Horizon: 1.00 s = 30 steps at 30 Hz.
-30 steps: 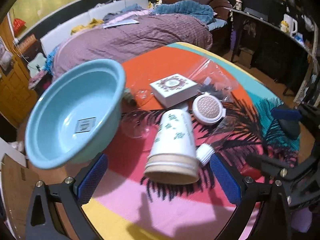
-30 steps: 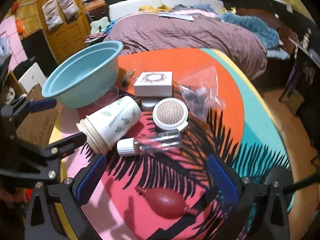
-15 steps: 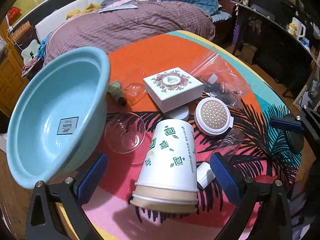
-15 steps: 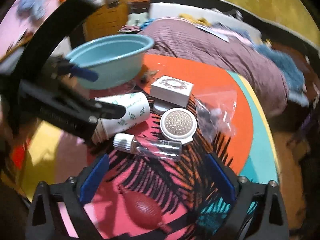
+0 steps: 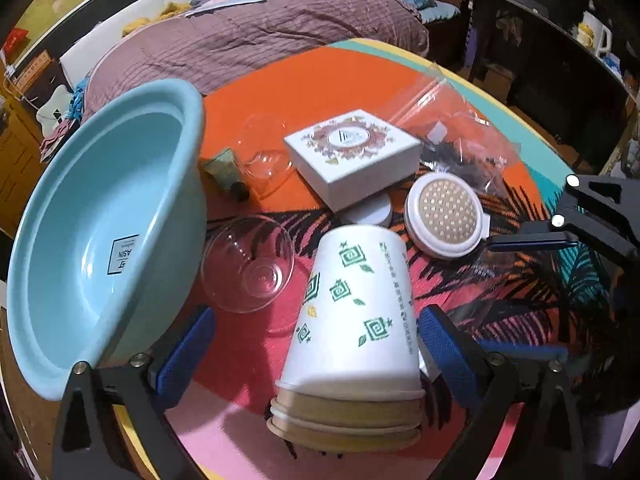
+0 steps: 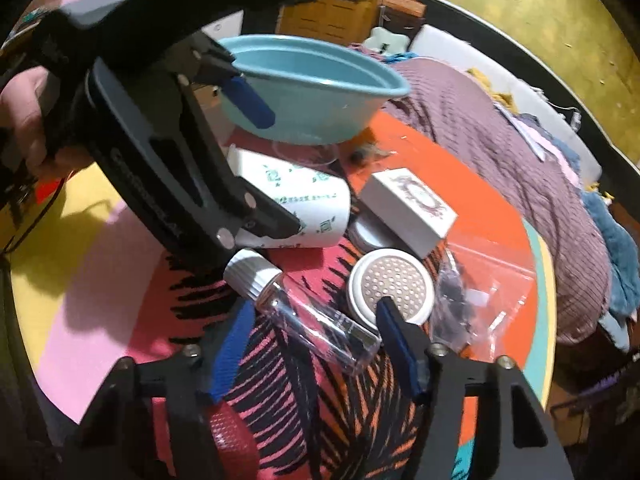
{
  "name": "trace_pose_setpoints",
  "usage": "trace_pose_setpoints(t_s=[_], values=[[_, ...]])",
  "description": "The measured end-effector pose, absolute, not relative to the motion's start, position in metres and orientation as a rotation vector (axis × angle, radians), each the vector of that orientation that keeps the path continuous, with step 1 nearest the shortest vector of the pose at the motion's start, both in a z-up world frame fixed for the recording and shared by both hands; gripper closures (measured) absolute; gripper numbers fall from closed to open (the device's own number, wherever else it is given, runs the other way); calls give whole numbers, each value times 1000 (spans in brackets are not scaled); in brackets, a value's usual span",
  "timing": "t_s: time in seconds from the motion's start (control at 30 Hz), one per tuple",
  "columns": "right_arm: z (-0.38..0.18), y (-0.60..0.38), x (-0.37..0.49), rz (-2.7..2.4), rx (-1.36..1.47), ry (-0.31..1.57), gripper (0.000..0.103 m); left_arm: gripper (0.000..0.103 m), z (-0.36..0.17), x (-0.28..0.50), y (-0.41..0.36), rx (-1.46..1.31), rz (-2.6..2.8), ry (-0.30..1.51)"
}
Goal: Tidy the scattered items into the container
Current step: 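Grasp the white paper cup stack with the left tool while the right tool grasps the clear bottle, then lift the cup stack with the left tool while the right tool lifts the clear bottle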
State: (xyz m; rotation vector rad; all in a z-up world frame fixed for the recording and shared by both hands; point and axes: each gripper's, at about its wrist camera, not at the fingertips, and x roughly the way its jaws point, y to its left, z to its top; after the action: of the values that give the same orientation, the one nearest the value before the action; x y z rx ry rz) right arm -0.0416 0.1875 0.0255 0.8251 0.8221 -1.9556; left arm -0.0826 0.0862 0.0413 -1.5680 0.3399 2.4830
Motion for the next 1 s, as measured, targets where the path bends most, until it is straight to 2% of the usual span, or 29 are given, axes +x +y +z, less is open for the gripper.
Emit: trace_pose_setpoints(t_s=[0.07, 0.37, 0.53, 1.0], values=[[18, 184, -43, -1931, 815, 857, 49, 5, 38, -82, 86, -1583, 2471, 353], [3, 168, -52, -1915, 780, 953, 46, 12, 28, -85, 81, -1609, 2455, 333], [-3, 162, -61, -1880, 791, 1012, 42, 26, 18, -86, 77, -1646, 2422, 305], [-1, 153, -78, -1937, 1046, 1017, 42, 27, 22, -65, 66, -1616, 2421, 250]])
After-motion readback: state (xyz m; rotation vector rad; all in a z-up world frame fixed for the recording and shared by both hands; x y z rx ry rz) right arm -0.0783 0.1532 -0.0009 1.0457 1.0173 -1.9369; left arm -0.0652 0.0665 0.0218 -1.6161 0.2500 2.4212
